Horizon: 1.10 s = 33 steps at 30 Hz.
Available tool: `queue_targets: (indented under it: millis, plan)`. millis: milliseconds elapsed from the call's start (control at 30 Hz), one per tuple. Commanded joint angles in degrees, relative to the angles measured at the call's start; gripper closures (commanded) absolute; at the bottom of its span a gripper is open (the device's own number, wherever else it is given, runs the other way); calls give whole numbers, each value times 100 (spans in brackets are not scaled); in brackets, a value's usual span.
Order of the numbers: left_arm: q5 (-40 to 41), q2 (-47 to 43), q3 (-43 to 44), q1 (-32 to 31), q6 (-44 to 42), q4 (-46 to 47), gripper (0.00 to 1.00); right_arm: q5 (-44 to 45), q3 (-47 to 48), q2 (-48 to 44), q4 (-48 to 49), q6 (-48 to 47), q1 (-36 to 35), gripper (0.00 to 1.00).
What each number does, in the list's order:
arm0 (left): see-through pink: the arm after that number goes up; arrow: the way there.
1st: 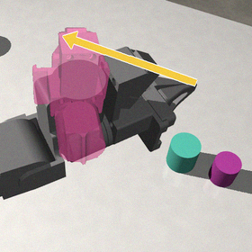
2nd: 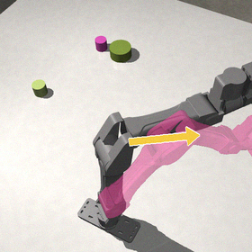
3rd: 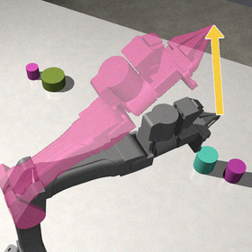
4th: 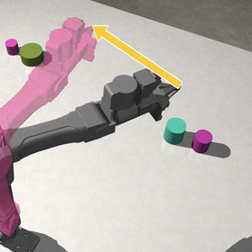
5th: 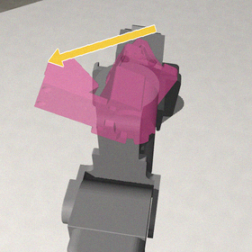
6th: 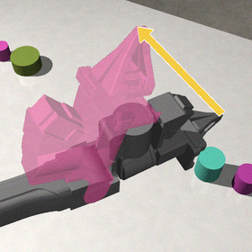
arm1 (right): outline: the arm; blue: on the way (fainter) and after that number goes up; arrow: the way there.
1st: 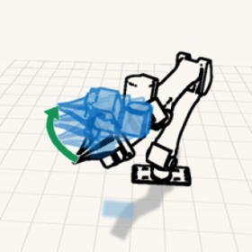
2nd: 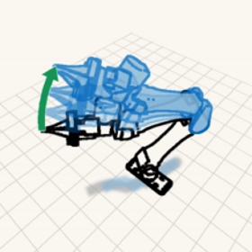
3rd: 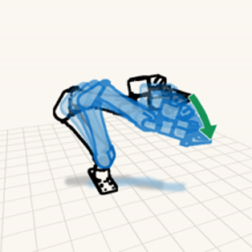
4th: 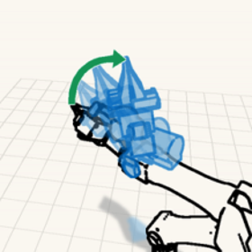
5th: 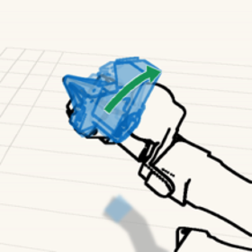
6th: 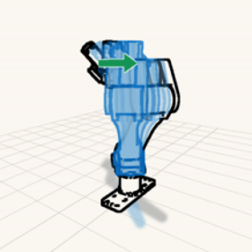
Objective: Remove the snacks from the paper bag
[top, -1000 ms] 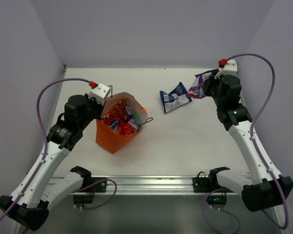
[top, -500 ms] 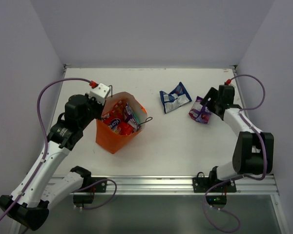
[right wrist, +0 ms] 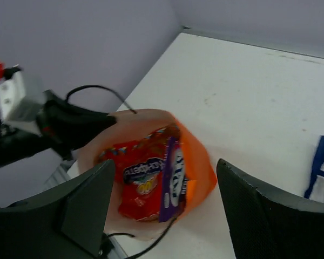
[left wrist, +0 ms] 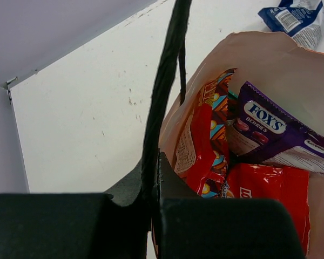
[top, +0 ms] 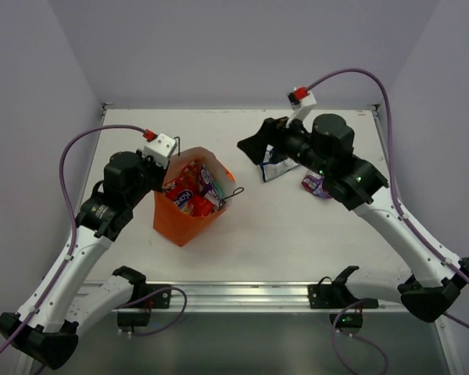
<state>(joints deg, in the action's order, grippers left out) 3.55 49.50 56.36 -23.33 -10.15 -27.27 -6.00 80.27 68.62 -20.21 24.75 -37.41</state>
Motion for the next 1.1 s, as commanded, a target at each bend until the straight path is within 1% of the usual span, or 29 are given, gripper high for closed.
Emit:
queue_targets:
  millis: [0, 33, 100, 167, 300, 400, 500, 600, 633, 700, 733, 833, 867, 900, 933, 1067]
  plan:
    - [49, -116, 306, 4, -154, 934, 100, 9, 671, 650, -659, -409, -836, 22]
    - [40, -133, 306, 4, -154, 934, 100, 63, 813, 809, -738, -453, -1186, 22]
    - [40, -142, 323, 4, -162, 916, 100, 256, 1225, 1291, -949, -533, -1435, 22]
    - [84, -151, 323, 4, -171, 899, 100, 423, 1420, 1565, -1029, -585, -1690, 23]
    - [119, -194, 306, 4, -171, 846, 100, 591, 1711, 2198, -1108, -595, -1788, 28]
    - [111, -238, 297, 4, -180, 837, 100, 678, 1755, 2620, -1152, -560, -1788, 29]
    - [128, -282, 306, 4, -171, 811, 100, 942, 1607, 2849, -1073, -480, -1788, 30]
    - [137, -309, 306, 4, -171, 802, 100, 1285, 1430, 3025, -1012, -463, -1788, 36]
    - [137, -309, 297, 4, -171, 793, 100, 1355, 1421, 3095, -1012, -506, -1788, 40]
    - [137, -318, 288, 4, -171, 784, 100, 1426, 1439, 3333, -1038, -515, -1788, 45]
    - [146, -318, 288, 4, -171, 776, 100, 1426, 1456, 3386, -1055, -524, -1788, 55]
    - [146, -326, 271, 4, -171, 793, 100, 1304, 1509, 3404, -1021, -629, -1788, 76]
    - [155, -318, 270, 4, -171, 784, 100, 1242, 1587, 3369, -1038, -664, -1788, 89]
    - [163, -309, 270, 4, -171, 793, 100, 1189, 1623, 3281, -1064, -691, -1796, 95]
    - [163, -309, 262, 4, -171, 802, 100, 1154, 1667, 3211, -1082, -717, -1796, 99]
    - [181, -256, 288, 4, -189, 828, 100, 1048, 1939, 2693, -1143, -761, -1796, 100]
